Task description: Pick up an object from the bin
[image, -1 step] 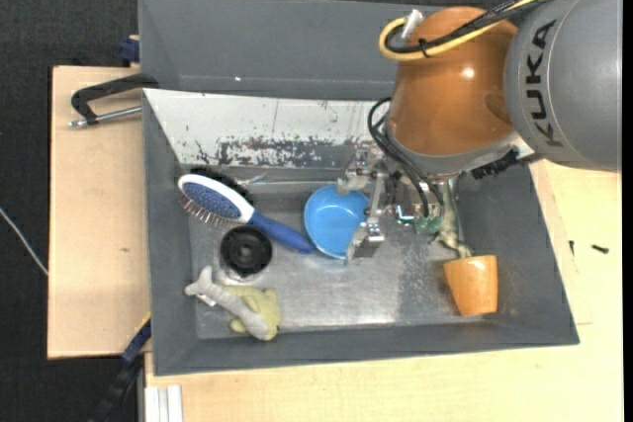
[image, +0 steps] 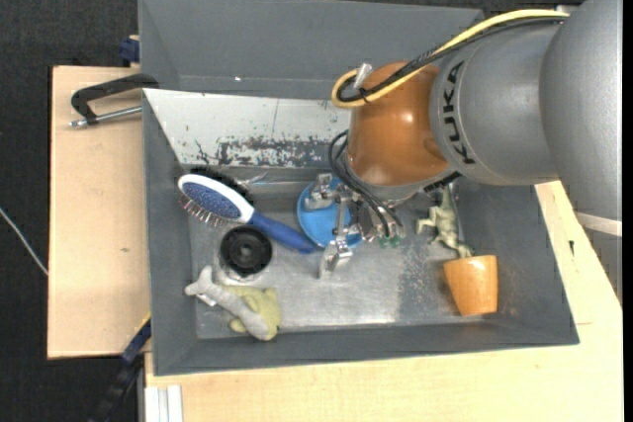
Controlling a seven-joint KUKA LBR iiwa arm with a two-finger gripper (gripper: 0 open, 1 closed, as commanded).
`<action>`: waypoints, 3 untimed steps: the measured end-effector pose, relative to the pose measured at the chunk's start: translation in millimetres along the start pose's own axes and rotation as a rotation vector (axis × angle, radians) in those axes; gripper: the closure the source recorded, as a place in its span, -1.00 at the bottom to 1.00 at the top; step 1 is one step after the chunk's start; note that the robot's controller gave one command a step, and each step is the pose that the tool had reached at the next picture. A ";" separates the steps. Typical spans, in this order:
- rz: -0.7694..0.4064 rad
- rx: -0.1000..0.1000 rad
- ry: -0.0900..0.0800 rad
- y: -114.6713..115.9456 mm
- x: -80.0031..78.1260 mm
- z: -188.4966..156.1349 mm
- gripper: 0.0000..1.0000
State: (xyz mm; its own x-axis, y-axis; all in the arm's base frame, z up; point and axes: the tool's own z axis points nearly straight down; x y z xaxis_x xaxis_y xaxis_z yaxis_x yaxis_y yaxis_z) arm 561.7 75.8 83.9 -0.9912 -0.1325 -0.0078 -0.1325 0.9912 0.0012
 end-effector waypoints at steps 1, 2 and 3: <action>0.059 0.002 -0.005 17.8 -11.9 8.5 -1.00; 0.060 0.000 0.000 17.9 -13.9 6.8 -1.00; 0.062 0.000 0.002 18.2 -15.1 5.8 -1.00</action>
Offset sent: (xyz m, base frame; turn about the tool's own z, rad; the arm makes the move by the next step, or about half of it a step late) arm 0.0052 0.0192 -0.0139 0.0580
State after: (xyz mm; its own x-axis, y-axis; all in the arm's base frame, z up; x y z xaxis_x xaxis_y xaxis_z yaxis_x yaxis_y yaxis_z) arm 574.3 95.9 78.2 -0.9975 -0.0711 -0.0057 -0.0711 0.9975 0.0019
